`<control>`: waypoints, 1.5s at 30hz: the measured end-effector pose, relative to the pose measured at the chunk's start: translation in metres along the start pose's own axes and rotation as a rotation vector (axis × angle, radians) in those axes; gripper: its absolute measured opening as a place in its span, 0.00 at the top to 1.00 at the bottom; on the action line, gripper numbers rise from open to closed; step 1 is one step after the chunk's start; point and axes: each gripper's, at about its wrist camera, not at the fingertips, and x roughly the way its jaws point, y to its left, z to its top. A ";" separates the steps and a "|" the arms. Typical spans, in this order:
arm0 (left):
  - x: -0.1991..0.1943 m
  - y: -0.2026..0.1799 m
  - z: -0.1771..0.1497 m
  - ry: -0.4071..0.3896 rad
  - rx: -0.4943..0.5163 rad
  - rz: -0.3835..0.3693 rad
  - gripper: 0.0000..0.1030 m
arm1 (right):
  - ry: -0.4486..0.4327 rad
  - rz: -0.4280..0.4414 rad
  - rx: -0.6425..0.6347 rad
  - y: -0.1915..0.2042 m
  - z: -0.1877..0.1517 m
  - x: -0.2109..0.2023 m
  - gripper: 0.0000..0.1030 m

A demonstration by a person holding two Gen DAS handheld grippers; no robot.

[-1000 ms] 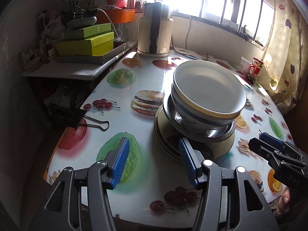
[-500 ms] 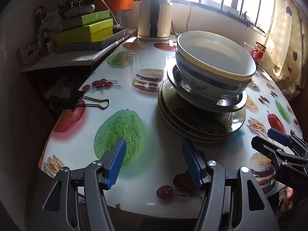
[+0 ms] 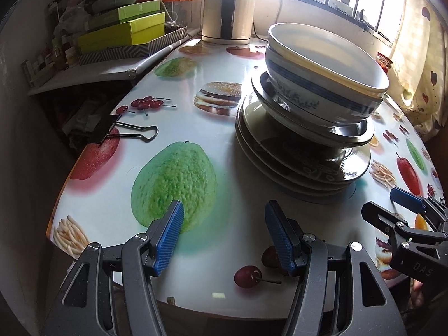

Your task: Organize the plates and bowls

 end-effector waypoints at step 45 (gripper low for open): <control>0.006 -0.007 0.002 0.008 0.023 0.051 0.34 | -0.001 -0.105 -0.012 0.001 0.000 0.005 0.11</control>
